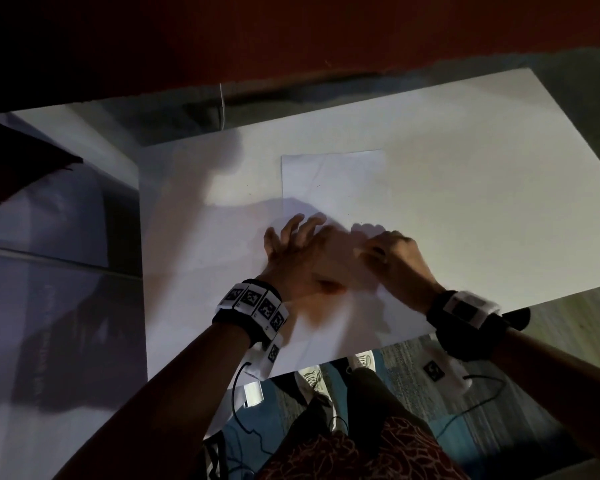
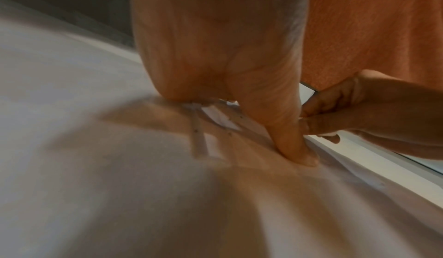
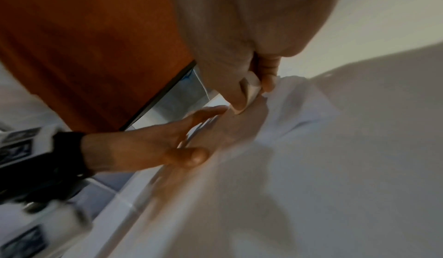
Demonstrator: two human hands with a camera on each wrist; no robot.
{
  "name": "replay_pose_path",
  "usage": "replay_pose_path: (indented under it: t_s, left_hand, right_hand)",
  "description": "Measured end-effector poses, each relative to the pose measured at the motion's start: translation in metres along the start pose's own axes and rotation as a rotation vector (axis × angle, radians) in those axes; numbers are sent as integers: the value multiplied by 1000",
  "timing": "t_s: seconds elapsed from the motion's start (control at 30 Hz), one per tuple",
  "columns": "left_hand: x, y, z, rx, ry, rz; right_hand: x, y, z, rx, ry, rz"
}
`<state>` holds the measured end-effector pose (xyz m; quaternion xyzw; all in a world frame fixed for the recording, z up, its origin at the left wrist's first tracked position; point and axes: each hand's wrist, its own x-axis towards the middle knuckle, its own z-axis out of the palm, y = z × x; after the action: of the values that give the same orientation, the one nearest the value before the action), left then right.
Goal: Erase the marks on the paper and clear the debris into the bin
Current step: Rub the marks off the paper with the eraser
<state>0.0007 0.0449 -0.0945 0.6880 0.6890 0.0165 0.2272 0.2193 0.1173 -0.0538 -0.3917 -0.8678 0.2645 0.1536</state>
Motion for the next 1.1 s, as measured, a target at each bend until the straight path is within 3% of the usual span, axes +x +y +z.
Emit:
replay_pose_path:
  t_s: [0.13, 0.27, 0.4, 0.53, 0.67, 0.77, 0.93, 1.03, 1.1]
  left_hand:
    - [-1, 0, -1, -65, -1, 8]
    - [-1, 2, -3, -15, -4, 2]
    - [-2, 2, -6, -63, -14, 0]
    - [-1, 2, -5, -23, -12, 1]
    - [-1, 1, -4, -48, -15, -1]
    - [0, 3, -5, -8, -11, -8]
    - [0, 3, -4, -55, -25, -8]
    - [1, 4, -5, 3, -14, -18]
    - [-1, 3, -4, -9, -12, -7]
  right_hand:
    - [-18, -15, 11, 47, -123, -126]
    - [1, 3, -3, 5, 16, 0]
    - [-17, -8, 12, 49, -130, -78]
    - [0, 3, 2, -4, 10, 10]
    - [-16, -12, 11, 21, -112, -115]
    - [2, 3, -1, -4, 27, 4]
    - [-16, -11, 15, 36, -146, -96]
    - [7, 3, 5, -13, -4, 17]
    - [2, -11, 13, -19, -72, -48]
